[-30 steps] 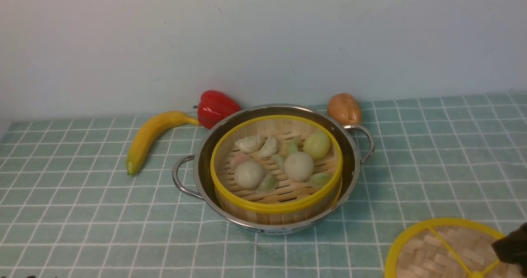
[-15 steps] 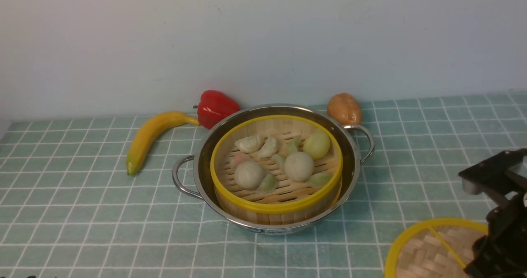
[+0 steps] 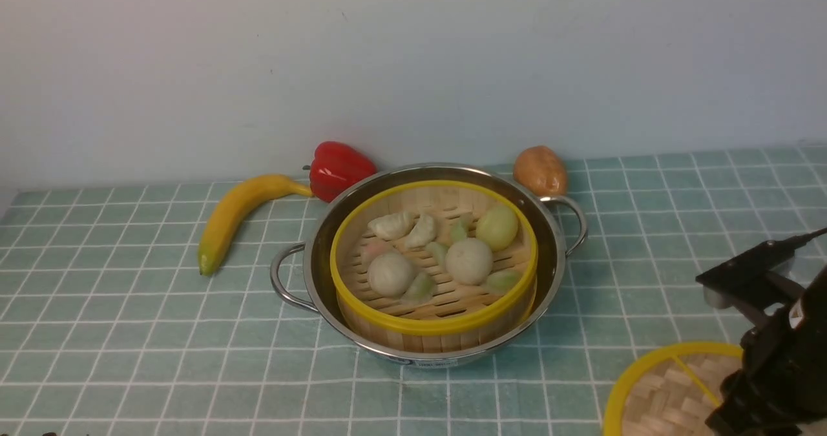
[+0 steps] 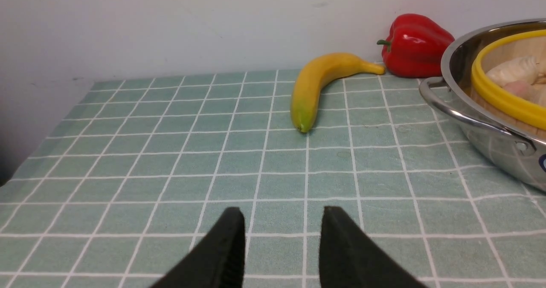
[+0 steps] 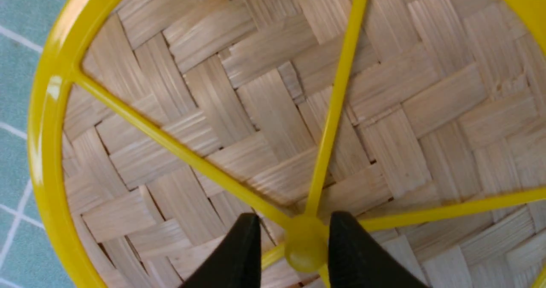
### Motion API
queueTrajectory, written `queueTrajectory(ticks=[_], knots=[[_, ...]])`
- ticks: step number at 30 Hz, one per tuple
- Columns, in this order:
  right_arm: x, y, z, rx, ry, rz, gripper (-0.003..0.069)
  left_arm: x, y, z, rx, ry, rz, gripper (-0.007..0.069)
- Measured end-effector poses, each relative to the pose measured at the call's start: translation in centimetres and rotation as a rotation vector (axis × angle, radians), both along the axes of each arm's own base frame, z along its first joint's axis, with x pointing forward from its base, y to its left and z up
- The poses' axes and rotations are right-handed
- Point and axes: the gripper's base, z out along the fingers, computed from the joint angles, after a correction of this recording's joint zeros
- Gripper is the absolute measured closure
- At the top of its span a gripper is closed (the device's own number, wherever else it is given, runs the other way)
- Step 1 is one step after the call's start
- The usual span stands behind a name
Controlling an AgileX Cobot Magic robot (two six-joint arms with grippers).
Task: Place the steamer in the pot on the blue tablecloth, and put the lid on the steamer.
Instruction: 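Move the gripper down to the bamboo steamer lid and grasp its center knob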
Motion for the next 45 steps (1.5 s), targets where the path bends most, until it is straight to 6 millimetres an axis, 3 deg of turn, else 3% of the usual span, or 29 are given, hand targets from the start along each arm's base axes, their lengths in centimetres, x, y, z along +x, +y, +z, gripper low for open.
queueTrajectory(ticks=[10, 16, 24, 29, 32, 34, 35, 38, 40, 41, 45], knots=[[0.4, 0.0, -1.0, -0.017, 0.033, -0.015, 0.0420, 0.0, 0.0, 0.0, 0.000, 0.000, 0.000, 0.0382], [0.2, -0.1, -1.0, -0.033, 0.056, -0.048, 0.0513, 0.0, 0.0, 0.0, 0.000, 0.000, 0.000, 0.0382], [0.1, -0.5, -0.9, -0.074, 0.069, -0.071, 0.0512, 0.0, 0.0, 0.0, 0.000, 0.000, 0.000, 0.0382], [-0.2, -0.8, 0.2, -0.094, 0.046, -0.075, 0.0512, 0.0, 0.0, 0.0, 0.000, 0.000, 0.000, 0.0382], [0.2, -1.0, 2.7, -0.103, -0.028, -0.104, 0.0512, 0.0, 0.0, 0.0, 0.000, 0.000, 0.000, 0.0382], [1.0, -1.2, 5.9, -0.115, -0.135, -0.135, 0.0512, 0.0, 0.0, 0.0, 0.000, 0.000, 0.000, 0.0382], [1.0, -1.2, 6.2, -0.116, -0.145, -0.137, 0.0512, 0.0, 0.0, 0.0, 0.000, 0.000, 0.000, 0.0382], [2.4, -1.0, 11.7, -0.073, -0.300, -0.136, 0.0512, 0.0, 0.0, 0.0, 0.000, 0.000, 0.000, 0.0382], [2.8, -0.6, 13.1, -0.042, -0.339, -0.116, 0.0512, 0.0, 0.0, 0.0, 0.000, 0.000, 0.000, 0.0382], [3.5, 0.1, 15.1, 0.026, -0.394, -0.080, 0.0512, 0.0, 0.0, 0.0, 0.000, 0.000, 0.000, 0.0382], [5.3, 2.5, 18.5, 0.217, -0.482, 0.032, 0.0512, 0.0, 0.0, 0.0, 0.002, 0.000, -0.001, 0.0382]])
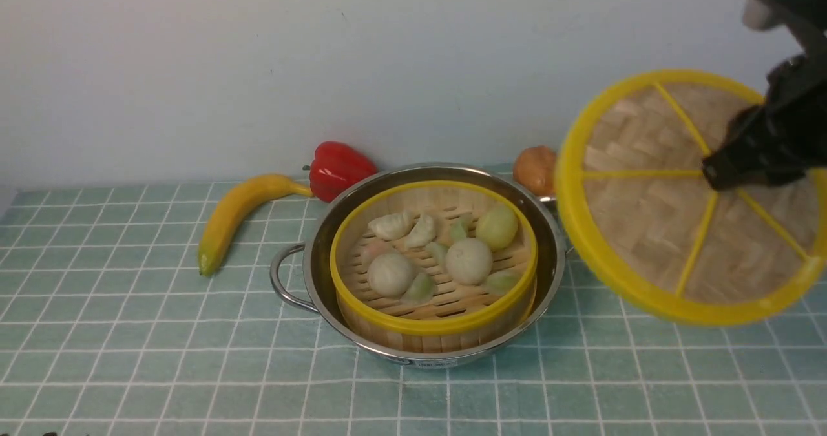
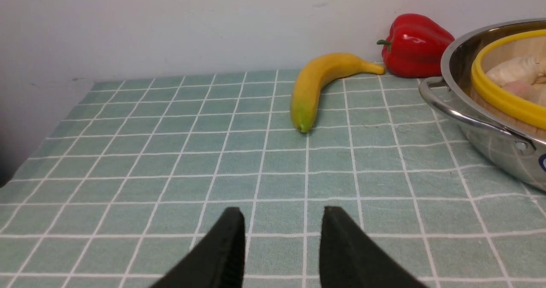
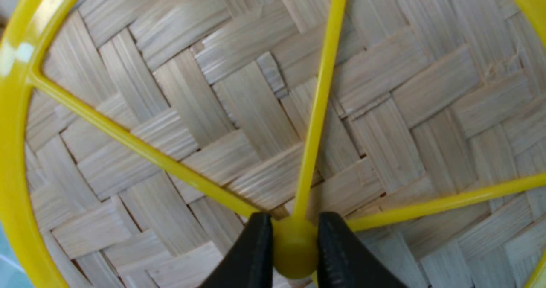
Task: Place the steamer in the pot on the blue tablecloth, and put the lid on the steamer.
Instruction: 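Place the bamboo steamer lid onto the steamer basket in the pot with the right gripper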
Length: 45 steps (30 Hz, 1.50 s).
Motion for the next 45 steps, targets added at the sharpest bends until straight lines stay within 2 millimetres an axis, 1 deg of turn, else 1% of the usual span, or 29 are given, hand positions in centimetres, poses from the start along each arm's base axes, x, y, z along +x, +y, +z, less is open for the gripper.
queueTrajectory(ticks=[1, 2, 3, 6, 9, 10, 11, 13, 17, 20, 22, 23, 24, 26, 29, 34, 45], knots=[[0.6, 0.9, 0.6, 0.029, -0.023, 0.053, 0.0512, 0.0, 0.0, 0.0, 0.000, 0.000, 0.000, 0.0382], [0.7, 1.1, 0.7, 0.029, -0.028, 0.068, 0.0512, 0.0, 0.0, 0.0, 0.000, 0.000, 0.000, 0.0382], [1.1, 1.8, 0.9, 0.039, -0.040, 0.106, 0.0512, 0.0, 0.0, 0.0, 0.000, 0.000, 0.000, 0.0382], [2.6, 4.7, 0.8, 0.032, -0.064, 0.228, 0.0512, 0.0, 0.0, 0.0, 0.000, 0.000, 0.000, 0.0382], [4.2, 7.6, -0.7, 0.002, -0.047, 0.311, 0.0512, 0.0, 0.0, 0.0, 0.001, 0.000, 0.000, 0.0382], [4.3, 8.1, -0.9, -0.005, -0.044, 0.326, 0.0512, 0.0, 0.0, 0.0, 0.001, 0.000, 0.000, 0.0382], [4.8, 9.6, -2.1, -0.041, -0.032, 0.365, 0.0512, 0.0, 0.0, 0.0, 0.001, 0.000, 0.000, 0.0382], [5.5, 11.3, -3.8, -0.107, -0.019, 0.413, 0.0512, 0.0, 0.0, 0.0, 0.001, 0.000, 0.000, 0.0382], [6.1, 13.7, -5.5, -0.164, -0.045, 0.467, 0.0512, 0.0, 0.0, 0.0, 0.001, 0.000, 0.000, 0.0382], [6.5, 15.2, -6.1, -0.185, -0.089, 0.493, 0.0512, 0.0, 0.0, 0.0, 0.001, 0.000, 0.000, 0.0382], [6.8, 15.8, -6.5, -0.194, -0.106, 0.499, 0.0512, 0.0, 0.0, 0.0, 0.001, 0.000, 0.000, 0.0382], [6.8, 15.8, -6.5, -0.194, -0.107, 0.499, 0.0512, 0.0, 0.0, 0.0, 0.001, 0.000, 0.000, 0.0382], [7.1, 15.9, -7.1, -0.202, -0.105, 0.499, 0.0512, 0.0, 0.0, 0.0, 0.001, 0.000, 0.000, 0.0382], [7.3, 16.0, -7.5, -0.207, -0.098, 0.500, 0.0512, 0.0, 0.0, 0.0, 0.001, 0.000, 0.000, 0.0382], [7.4, 16.1, -7.8, -0.207, -0.098, 0.499, 0.0512, 0.0, 0.0, 0.0, 0.001, 0.000, 0.000, 0.0382], [7.6, 16.2, -7.7, -0.200, -0.116, 0.496, 0.0512, 0.0, 0.0, 0.0, 0.001, 0.000, 0.000, 0.0382], [7.4, 16.1, -7.7, -0.205, -0.098, 0.499, 0.0512, 0.0, 0.0, 0.0, 0.001, 0.000, 0.000, 0.0382]])
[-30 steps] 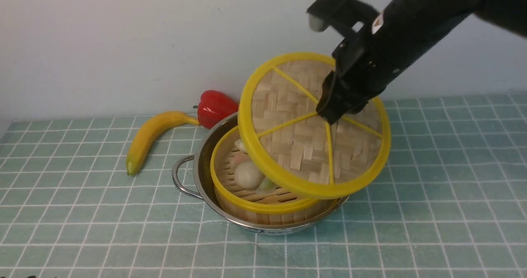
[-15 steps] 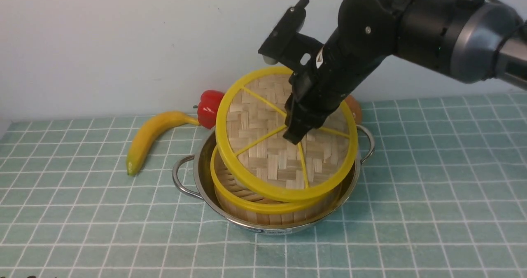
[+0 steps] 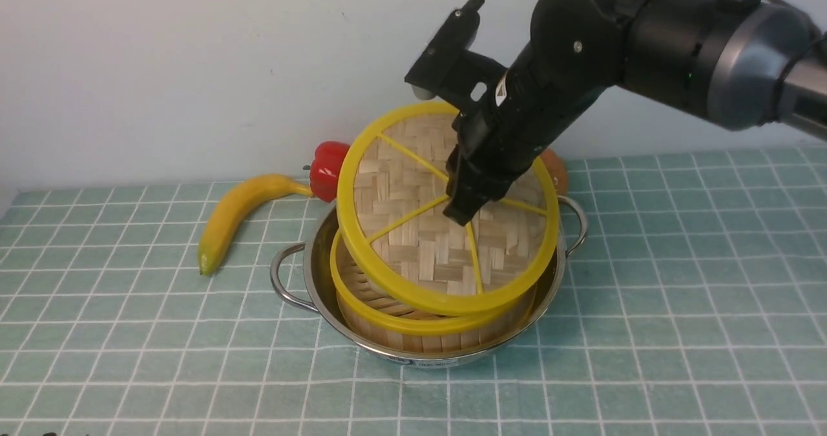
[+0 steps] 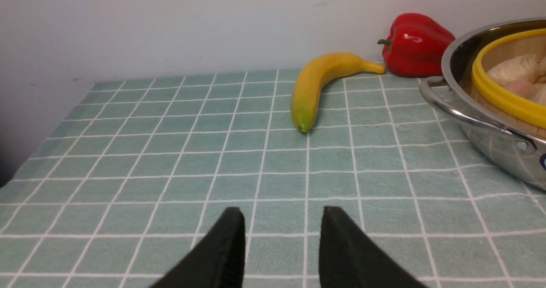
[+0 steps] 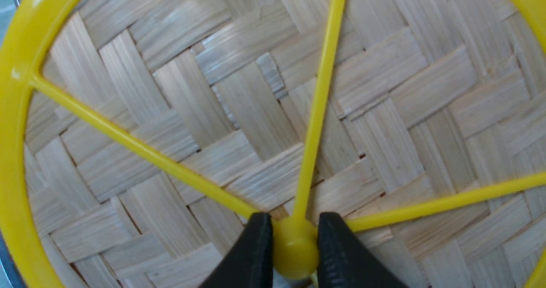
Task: Place the steamer in the pot on the blue tablecloth, and put the lid on the steamer.
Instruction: 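Place the bamboo steamer lid onto the steamer basket in the pot with the right gripper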
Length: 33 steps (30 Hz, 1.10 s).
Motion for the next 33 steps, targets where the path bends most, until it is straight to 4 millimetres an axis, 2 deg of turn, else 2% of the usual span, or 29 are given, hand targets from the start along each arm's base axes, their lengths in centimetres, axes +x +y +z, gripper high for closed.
queueTrajectory(ticks=[6, 12, 20, 33], knots=[[0.0, 0.1, -0.2, -0.005, 0.002, 0.011, 0.0512, 0.0, 0.0, 0.0, 0.000, 0.000, 0.000, 0.0382], [0.6, 0.5, -1.6, -0.016, 0.004, 0.038, 0.0512, 0.0, 0.0, 0.0, 0.000, 0.000, 0.000, 0.0382], [0.8, 0.7, -1.5, -0.013, -0.030, 0.067, 0.0512, 0.0, 0.0, 0.0, 0.000, 0.000, 0.000, 0.0382], [1.5, 1.4, -3.2, 0.009, -0.029, 0.082, 0.0513, 0.0, 0.0, 0.0, 0.000, 0.000, 0.000, 0.0382]])
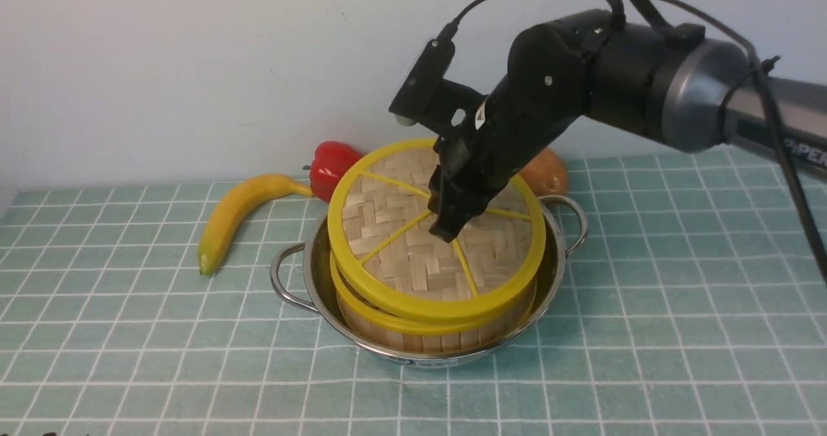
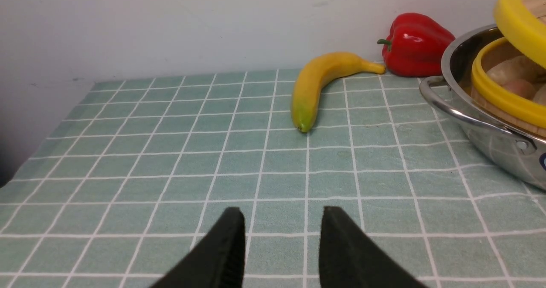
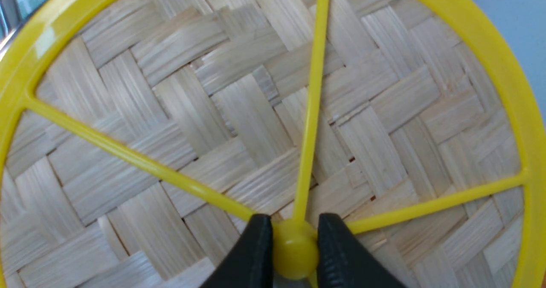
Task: Place the steamer in the pot on the blue tablecloth, and put the lid on the steamer.
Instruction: 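Place the bamboo steamer lid onto the steamer basket in the pot with the right gripper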
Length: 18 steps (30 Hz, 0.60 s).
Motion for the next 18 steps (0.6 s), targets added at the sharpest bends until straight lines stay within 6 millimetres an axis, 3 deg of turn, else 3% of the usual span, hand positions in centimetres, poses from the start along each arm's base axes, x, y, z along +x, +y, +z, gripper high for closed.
queueTrajectory(ticks=[18], knots=[[1.1, 1.0, -3.0, 0.013, 0.006, 0.019, 0.0512, 0.0, 0.0, 0.0, 0.000, 0.000, 0.000, 0.0382]])
